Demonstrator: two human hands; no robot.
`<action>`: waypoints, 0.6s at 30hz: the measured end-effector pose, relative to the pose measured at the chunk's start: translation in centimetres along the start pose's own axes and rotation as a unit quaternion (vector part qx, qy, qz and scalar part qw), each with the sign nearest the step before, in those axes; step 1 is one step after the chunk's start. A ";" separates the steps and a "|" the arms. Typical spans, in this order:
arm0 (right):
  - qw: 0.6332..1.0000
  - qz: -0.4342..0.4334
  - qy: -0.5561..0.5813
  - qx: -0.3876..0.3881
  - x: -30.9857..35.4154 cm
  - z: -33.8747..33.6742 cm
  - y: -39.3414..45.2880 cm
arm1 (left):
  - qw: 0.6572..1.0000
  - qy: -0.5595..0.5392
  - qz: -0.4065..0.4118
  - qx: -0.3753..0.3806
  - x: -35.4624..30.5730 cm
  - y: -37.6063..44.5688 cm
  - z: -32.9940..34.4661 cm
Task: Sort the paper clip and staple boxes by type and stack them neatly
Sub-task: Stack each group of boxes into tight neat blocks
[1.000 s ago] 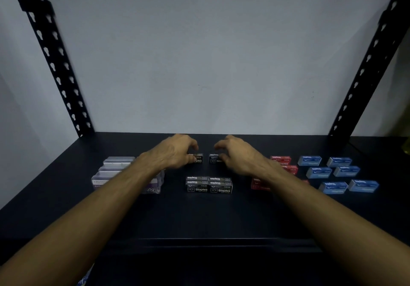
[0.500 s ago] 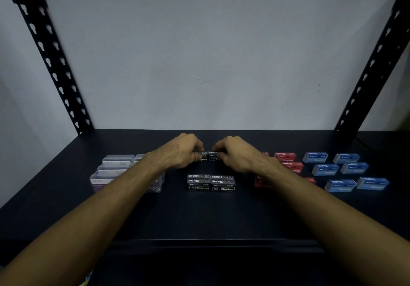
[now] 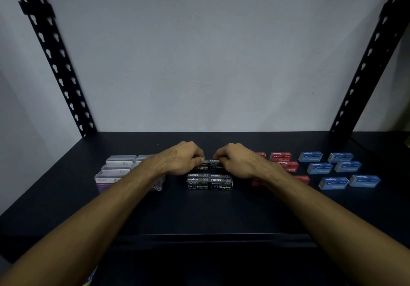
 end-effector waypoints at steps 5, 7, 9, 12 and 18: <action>1.000 -0.003 -0.008 0.028 0.5 0.4 -1.0 | 1.000 0.005 0.013 0.009 -0.8 -1.1 0.1; 0.999 -0.006 -0.014 0.032 0.7 0.4 -1.4 | 1.000 0.007 0.016 0.009 -0.9 -1.4 0.1; 0.999 -0.006 -0.021 0.034 0.9 0.4 -1.7 | 1.000 0.006 0.016 0.011 -1.0 -1.7 0.2; 0.999 -0.008 -0.028 0.038 1.1 0.4 -2.0 | 1.000 0.002 0.019 0.014 -1.2 -2.1 0.2; 0.998 -0.009 -0.024 0.055 1.3 0.8 -2.5 | 1.000 0.003 0.015 0.011 -1.4 -2.5 0.2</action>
Point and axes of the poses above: each hand's wrist, its own y-axis towards the middle knuckle, its own z-axis out of the palm, x = y × z, the point moved 8 cm from there along y, towards the middle knuckle, and after that the axes turned 1 degree about y, right-handed, at the moved point
